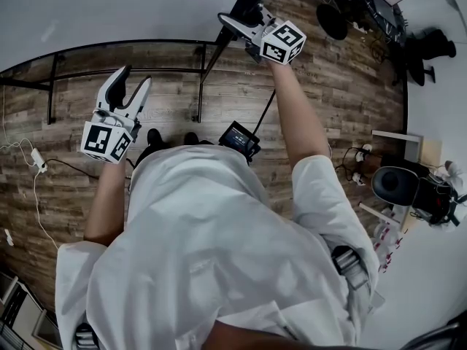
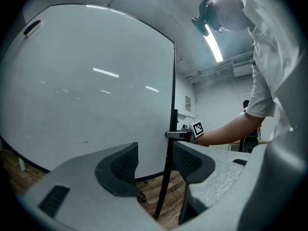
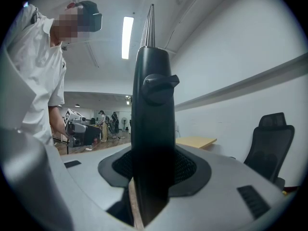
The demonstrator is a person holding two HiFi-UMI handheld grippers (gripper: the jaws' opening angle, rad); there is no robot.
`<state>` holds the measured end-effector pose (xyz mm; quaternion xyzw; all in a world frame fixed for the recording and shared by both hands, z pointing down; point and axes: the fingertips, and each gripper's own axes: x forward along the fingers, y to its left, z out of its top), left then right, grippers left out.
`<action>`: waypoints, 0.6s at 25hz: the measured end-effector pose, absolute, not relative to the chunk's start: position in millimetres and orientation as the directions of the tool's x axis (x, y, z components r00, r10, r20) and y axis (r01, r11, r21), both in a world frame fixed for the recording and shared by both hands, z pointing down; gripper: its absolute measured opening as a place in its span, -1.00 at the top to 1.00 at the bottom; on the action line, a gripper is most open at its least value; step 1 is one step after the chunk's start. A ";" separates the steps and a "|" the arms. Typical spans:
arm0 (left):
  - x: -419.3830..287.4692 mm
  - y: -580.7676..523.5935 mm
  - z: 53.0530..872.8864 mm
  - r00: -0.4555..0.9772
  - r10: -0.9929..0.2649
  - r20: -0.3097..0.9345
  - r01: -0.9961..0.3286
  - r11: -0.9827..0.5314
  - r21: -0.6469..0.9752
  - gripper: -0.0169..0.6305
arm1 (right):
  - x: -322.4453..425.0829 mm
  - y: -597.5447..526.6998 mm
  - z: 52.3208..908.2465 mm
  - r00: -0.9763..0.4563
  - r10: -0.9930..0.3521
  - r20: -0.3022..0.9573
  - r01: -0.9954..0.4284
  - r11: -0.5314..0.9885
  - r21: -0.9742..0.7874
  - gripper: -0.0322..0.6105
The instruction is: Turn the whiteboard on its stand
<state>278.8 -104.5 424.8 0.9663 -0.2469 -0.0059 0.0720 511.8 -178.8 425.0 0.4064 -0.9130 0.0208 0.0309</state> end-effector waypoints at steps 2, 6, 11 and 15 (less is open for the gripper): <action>289.0 -96.6 419.5 0.878 -0.478 0.024 -0.477 -0.869 0.136 0.24 | 524.8 -171.7 420.9 -0.665 -0.744 0.071 -0.746 0.666 -0.014 0.35; 293.9 -87.0 418.8 0.875 -0.483 0.023 -0.482 -0.866 0.130 0.24 | 537.6 -163.2 422.0 -0.662 -0.746 0.074 -0.749 0.663 -0.017 0.35; 303.8 -82.5 416.4 0.874 -0.485 0.028 -0.484 -0.865 0.129 0.24 | 555.1 -159.5 420.5 -0.657 -0.750 0.073 -0.753 0.658 -0.019 0.34; 312.9 -78.5 416.7 0.877 -0.479 0.029 -0.479 -0.868 0.128 0.24 | 564.9 -155.8 421.5 -0.653 -0.754 0.071 -0.757 0.653 -0.019 0.34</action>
